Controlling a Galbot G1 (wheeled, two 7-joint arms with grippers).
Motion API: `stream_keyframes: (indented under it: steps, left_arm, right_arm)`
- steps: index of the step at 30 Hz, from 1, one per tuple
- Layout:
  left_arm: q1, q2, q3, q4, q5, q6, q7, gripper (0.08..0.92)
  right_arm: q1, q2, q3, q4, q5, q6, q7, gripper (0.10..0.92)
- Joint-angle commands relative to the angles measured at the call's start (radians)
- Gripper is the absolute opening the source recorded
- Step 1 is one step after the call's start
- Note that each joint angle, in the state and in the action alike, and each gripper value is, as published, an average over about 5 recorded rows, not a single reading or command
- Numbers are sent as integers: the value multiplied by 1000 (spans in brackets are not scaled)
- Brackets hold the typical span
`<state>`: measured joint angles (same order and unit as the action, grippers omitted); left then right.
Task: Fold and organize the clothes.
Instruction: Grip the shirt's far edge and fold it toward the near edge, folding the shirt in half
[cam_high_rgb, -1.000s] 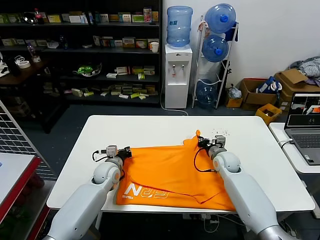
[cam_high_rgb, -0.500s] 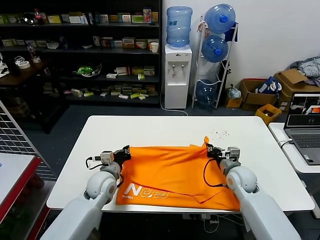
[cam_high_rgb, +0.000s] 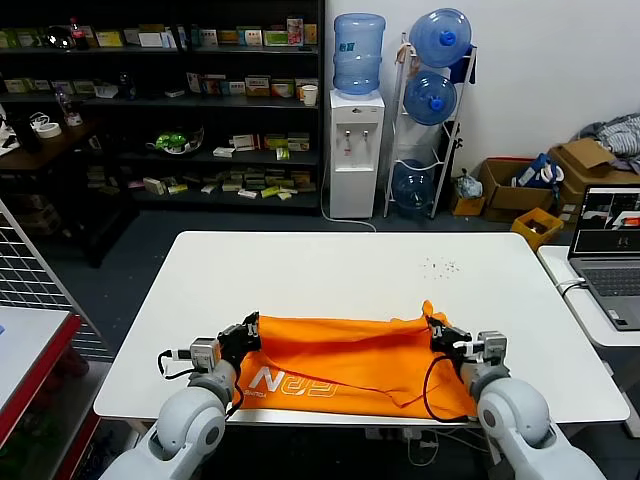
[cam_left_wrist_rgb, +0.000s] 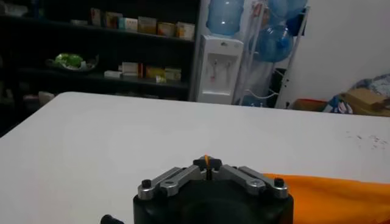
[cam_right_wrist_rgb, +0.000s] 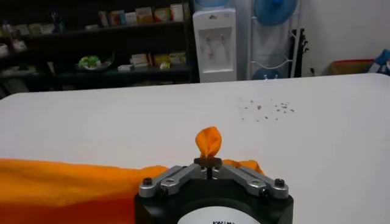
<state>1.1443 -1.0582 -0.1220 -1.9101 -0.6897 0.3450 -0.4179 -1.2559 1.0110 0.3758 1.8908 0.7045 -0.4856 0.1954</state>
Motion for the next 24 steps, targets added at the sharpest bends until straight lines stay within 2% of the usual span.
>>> stream_keyframes:
  steps: [1, 6, 13, 24]
  left_arm:
    - [139, 11, -16, -99, 25, -2, -7, 102]
    - [190, -7, -24, -100, 49, -14, 0, 147]
    - [263, -52, -51, -82, 134, -57, 28, 348]
    - [211, -116, -55, 83, 157, -119, 66, 660]
  right_arm:
    - [-239, -16, 84, 182, -31, -23, 14, 130]
    - [-273, -7, 113, 183, -75, 8, -16, 234]
    - [-277, 9, 117, 185, -78, 31, -29, 433]
    - [-262, 30, 110, 176, -81, 38, -22, 736]
